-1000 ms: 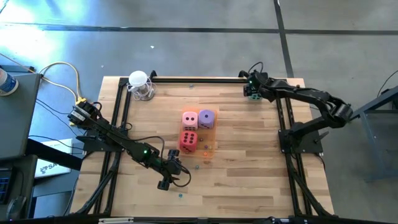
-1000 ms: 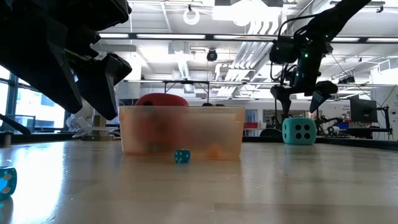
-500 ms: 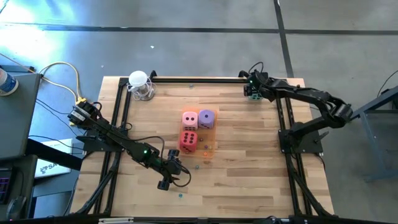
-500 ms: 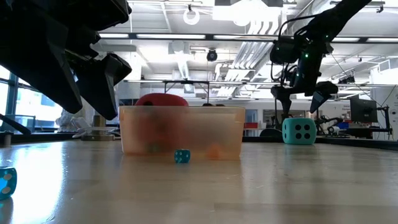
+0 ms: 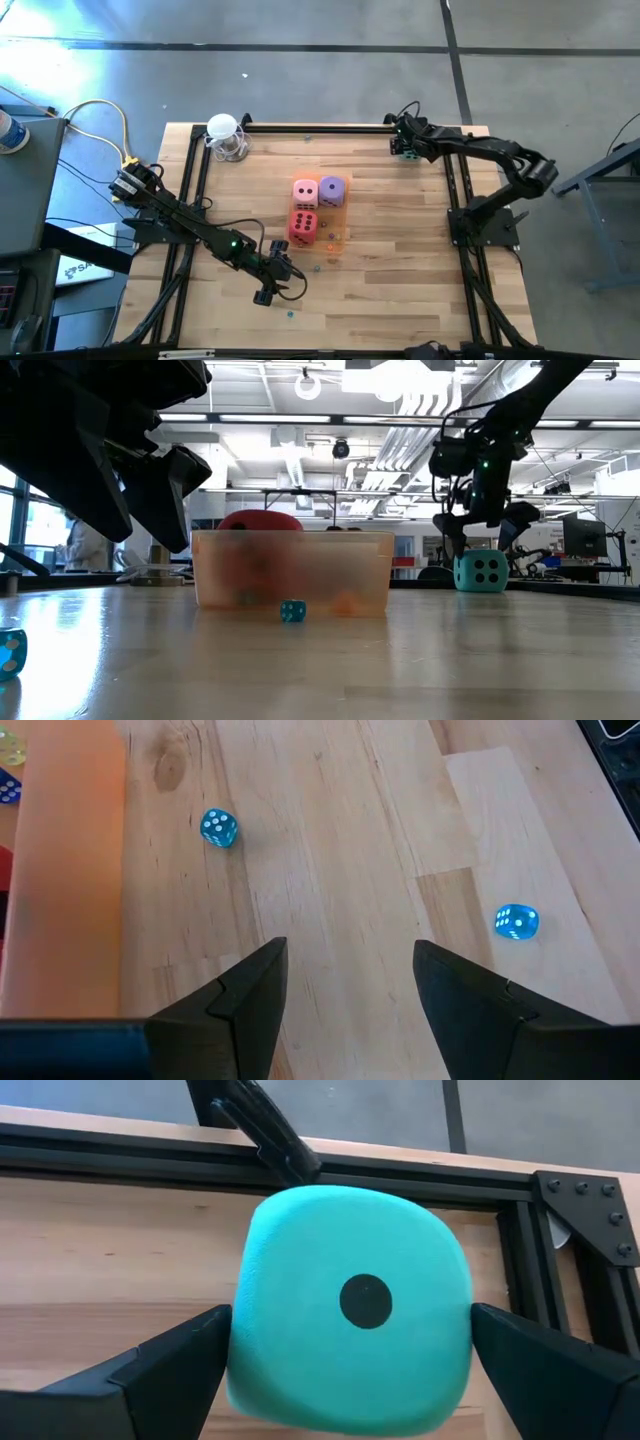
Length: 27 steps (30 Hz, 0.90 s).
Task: Pick & Place Dice
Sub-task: Put the large light blue die into the orange bin
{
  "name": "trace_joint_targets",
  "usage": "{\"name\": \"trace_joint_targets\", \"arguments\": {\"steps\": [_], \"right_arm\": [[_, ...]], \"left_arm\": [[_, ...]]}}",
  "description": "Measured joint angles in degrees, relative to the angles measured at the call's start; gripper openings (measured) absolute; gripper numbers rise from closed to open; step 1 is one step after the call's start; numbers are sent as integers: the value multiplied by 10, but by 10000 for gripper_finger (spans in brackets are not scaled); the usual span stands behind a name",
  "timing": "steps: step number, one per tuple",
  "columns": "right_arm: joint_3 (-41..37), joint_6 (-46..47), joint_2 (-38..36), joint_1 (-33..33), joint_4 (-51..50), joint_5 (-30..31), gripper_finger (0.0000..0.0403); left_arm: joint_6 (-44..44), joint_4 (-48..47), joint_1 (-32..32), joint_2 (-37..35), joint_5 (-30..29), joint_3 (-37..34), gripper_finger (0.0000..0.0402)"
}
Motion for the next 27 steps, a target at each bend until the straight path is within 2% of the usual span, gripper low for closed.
{"name": "trace_joint_targets", "arguments": {"steps": [19,27], "right_arm": [[1,1,38,-3,19,1,396],[0,-37,38,-3,25,-4,389]], "left_arm": [[0,0,0,0,0,0,210],[2,0,0,0,0,0,210]]}}
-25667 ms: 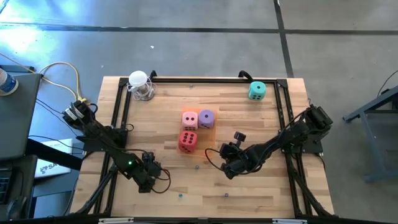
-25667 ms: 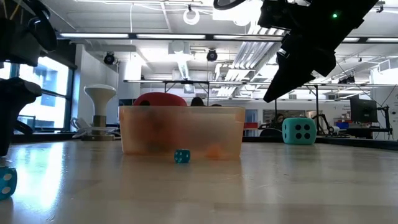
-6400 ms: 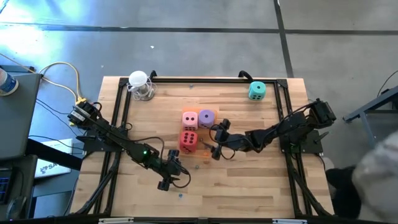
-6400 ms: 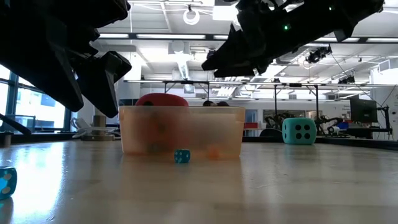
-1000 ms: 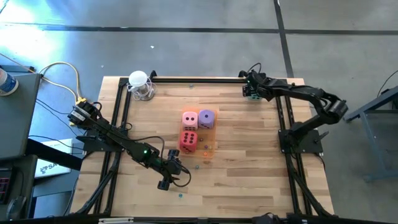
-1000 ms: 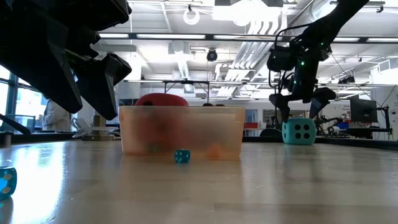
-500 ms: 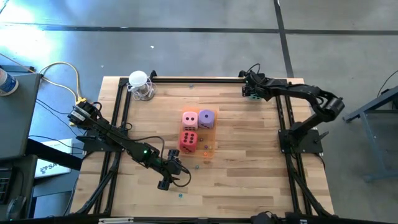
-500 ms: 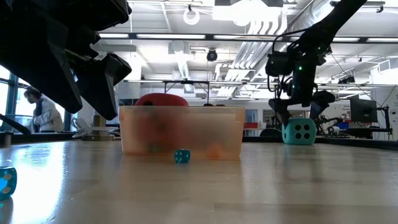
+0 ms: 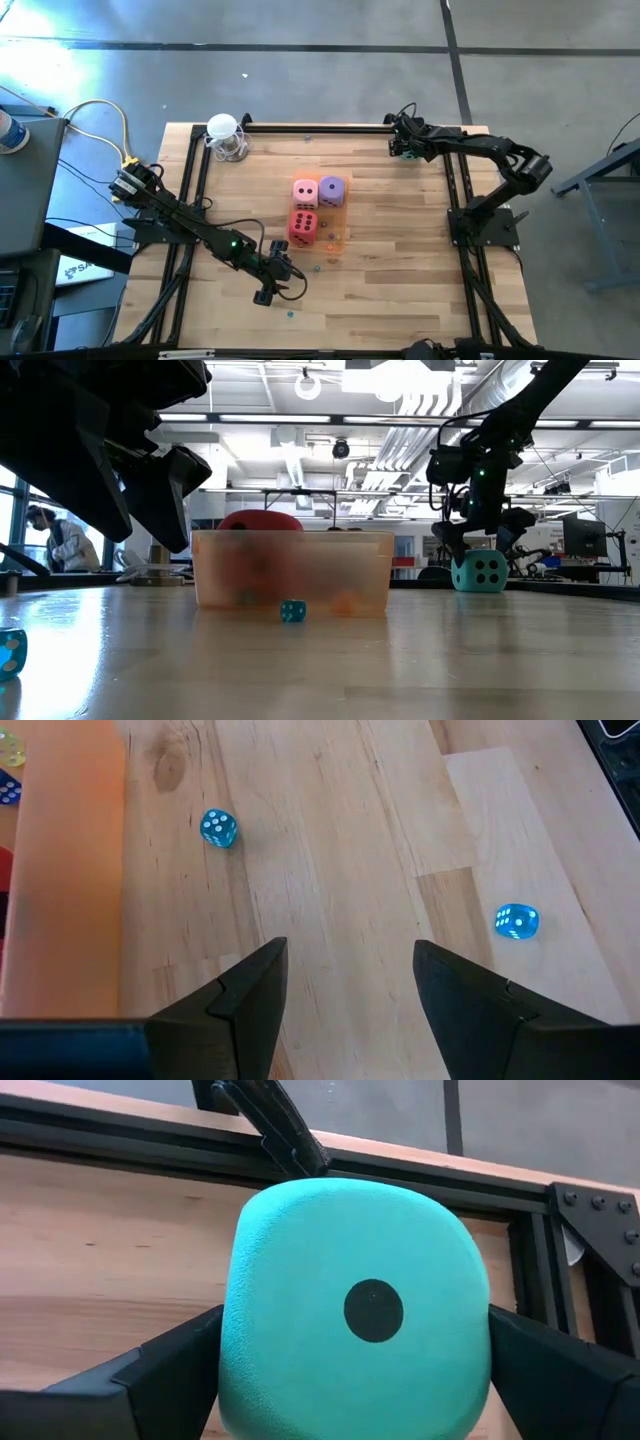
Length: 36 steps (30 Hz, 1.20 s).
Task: Pick & Place Dice
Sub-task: Put the large light blue die into the orange bin
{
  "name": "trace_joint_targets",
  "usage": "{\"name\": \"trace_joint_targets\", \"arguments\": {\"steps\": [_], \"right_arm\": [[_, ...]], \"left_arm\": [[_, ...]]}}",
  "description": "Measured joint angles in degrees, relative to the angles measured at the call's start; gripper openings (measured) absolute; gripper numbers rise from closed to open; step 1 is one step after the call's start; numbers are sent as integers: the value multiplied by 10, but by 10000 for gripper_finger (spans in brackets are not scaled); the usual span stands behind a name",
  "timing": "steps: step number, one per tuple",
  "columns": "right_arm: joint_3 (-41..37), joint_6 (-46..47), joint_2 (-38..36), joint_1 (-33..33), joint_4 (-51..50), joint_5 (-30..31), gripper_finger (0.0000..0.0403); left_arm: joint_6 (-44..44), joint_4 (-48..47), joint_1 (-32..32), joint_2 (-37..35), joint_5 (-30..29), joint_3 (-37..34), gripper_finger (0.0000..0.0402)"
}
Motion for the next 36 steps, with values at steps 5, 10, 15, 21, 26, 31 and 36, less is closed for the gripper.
{"name": "trace_joint_targets", "arguments": {"steps": [5,10,15,21,26,31,36], "right_arm": [[0,-47,0,0,6,-19,359],[0,-60,0,0,8,-28,348],[0,-85,0,26,9,-27,350],[-2,-88,-5,82,6,-12,347],[-4,-90,-44,147,-1,-17,351],[-3,-93,-113,231,9,0,349],[-3,-111,-180,330,50,-14,354]], "left_arm": [[0,0,0,0,0,0,210],[2,0,0,0,0,0,210],[3,0,0,0,0,0,210],[3,0,0,0,0,0,210],[0,0,0,0,0,0,210],[0,0,0,0,0,0,210],[0,1,2,0,0,0,210]]}}
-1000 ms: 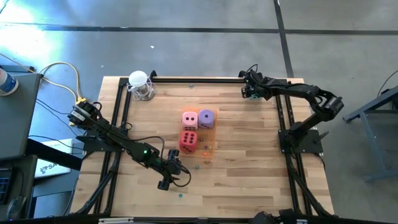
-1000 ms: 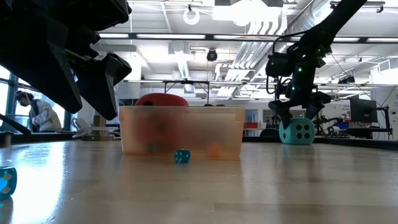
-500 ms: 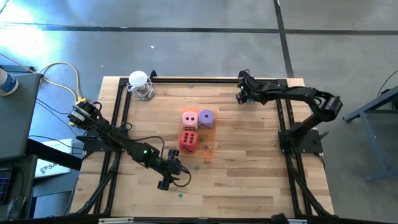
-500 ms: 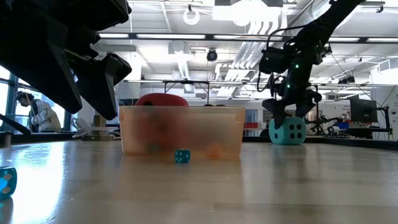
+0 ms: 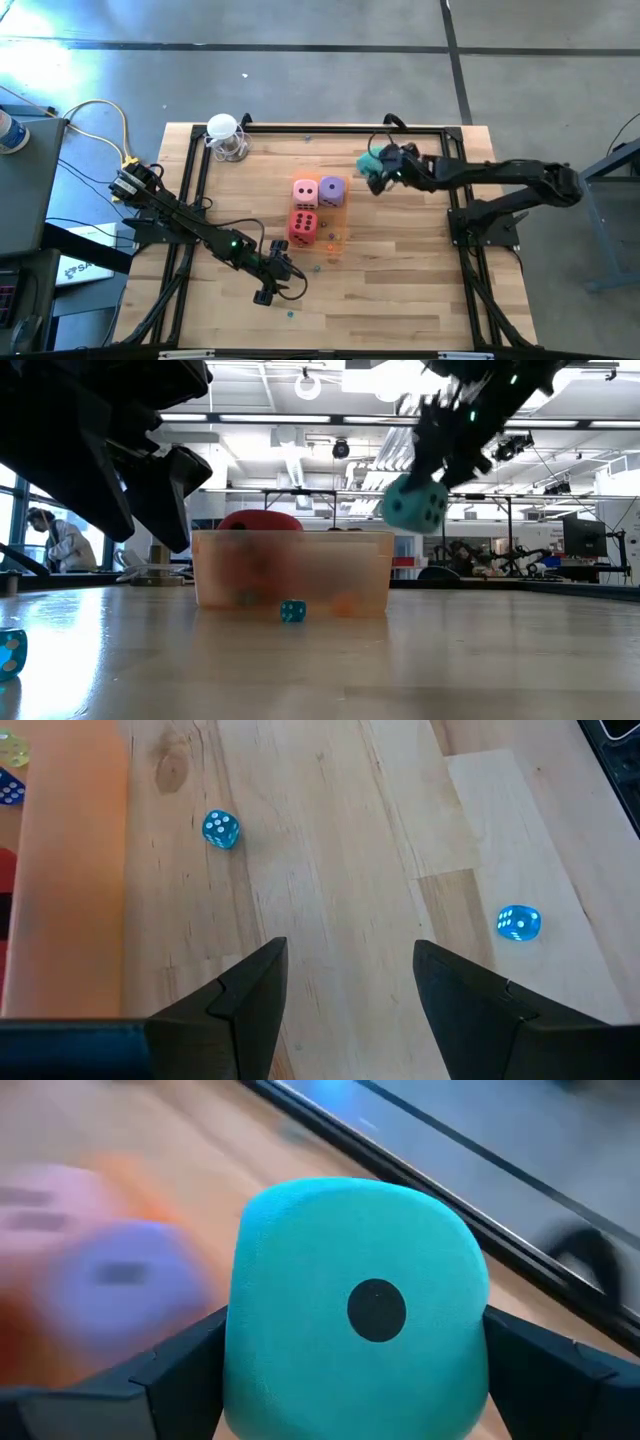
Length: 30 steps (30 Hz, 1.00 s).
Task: Pick & Place Dice
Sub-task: Put the large light blue die into the orange bin
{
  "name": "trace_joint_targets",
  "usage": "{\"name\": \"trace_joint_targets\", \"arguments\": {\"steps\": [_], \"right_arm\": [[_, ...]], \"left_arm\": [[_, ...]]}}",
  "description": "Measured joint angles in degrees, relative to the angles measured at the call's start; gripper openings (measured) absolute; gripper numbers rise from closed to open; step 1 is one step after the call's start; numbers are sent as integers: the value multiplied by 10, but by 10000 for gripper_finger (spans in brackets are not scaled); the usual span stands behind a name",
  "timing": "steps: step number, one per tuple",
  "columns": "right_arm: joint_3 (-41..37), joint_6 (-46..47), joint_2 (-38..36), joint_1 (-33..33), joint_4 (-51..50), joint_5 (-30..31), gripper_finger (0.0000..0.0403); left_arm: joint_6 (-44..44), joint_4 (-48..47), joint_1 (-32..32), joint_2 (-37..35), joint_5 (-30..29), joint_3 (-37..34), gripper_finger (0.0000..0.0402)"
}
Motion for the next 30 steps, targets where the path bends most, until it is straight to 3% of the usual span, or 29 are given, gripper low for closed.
{"name": "trace_joint_targets", "arguments": {"steps": [7,14,21,30], "right_arm": [[1,-55,-23,151,110,-69,352],[1,-78,31,246,181,-63,360],[1,-134,117,256,268,-63,363],[2,-178,160,224,275,-63,382]], "left_arm": [[0,8,0,0,0,0,210],[-1,11,0,0,0,0,210],[3,11,0,0,0,0,210],[16,10,0,0,0,0,210]]}}
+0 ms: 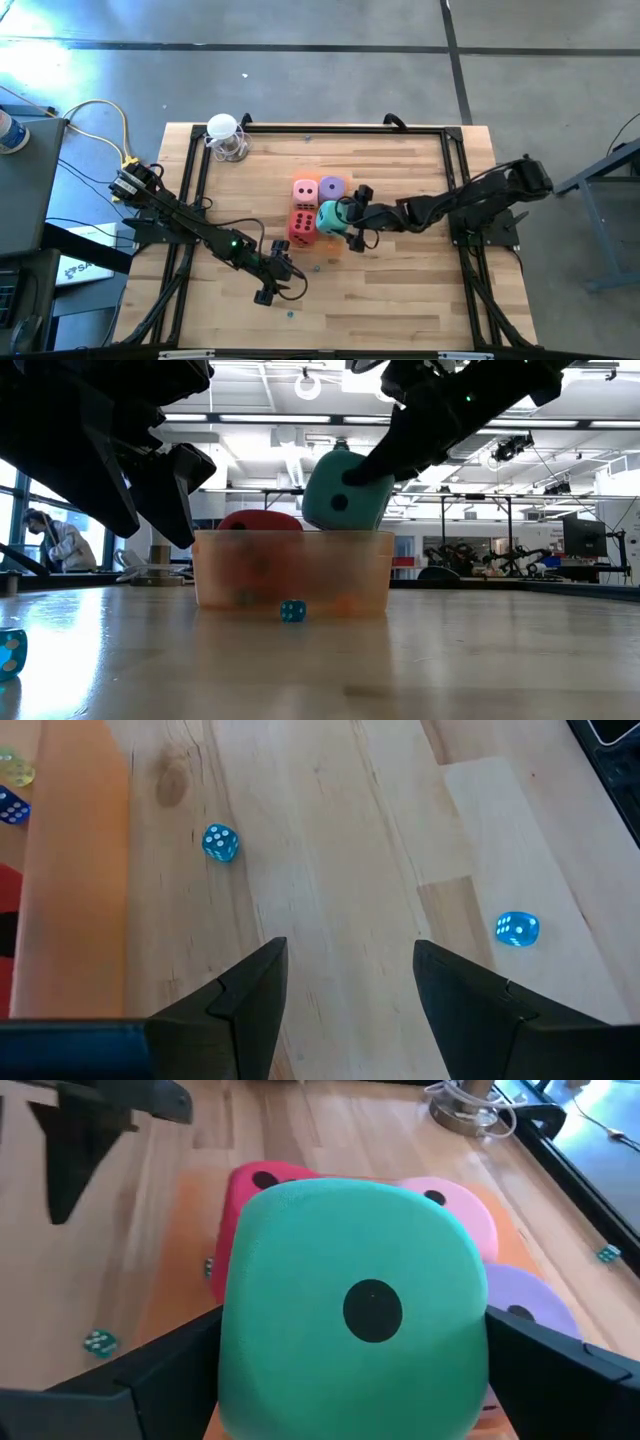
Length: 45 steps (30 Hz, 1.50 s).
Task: Pick & Place Dice
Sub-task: Put the large light blue die into the orange bin
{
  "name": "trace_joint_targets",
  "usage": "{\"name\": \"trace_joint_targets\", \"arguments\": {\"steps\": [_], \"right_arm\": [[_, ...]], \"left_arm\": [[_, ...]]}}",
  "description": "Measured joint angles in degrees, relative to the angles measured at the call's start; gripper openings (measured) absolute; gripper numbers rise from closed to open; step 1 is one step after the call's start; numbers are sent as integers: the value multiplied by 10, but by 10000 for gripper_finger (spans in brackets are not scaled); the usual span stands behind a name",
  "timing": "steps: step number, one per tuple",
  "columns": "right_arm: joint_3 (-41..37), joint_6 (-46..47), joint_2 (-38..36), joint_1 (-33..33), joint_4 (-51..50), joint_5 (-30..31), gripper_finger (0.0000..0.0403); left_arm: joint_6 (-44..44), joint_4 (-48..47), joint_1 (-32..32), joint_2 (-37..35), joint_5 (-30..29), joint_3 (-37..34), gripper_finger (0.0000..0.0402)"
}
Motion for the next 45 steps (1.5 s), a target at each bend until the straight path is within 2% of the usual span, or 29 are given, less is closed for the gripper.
{"name": "trace_joint_targets", "arguments": {"steps": [11,21,25,45], "right_arm": [[0,74,0,0,2,-1,388],[0,86,0,0,3,-5,398],[0,99,0,0,7,-26,398],[0,56,0,0,7,-24,400]], "left_arm": [[-2,0,0,0,0,0,210],[-2,0,0,0,0,0,210],[-2,1,0,0,0,0,210],[-2,2,0,0,0,0,210]]}}
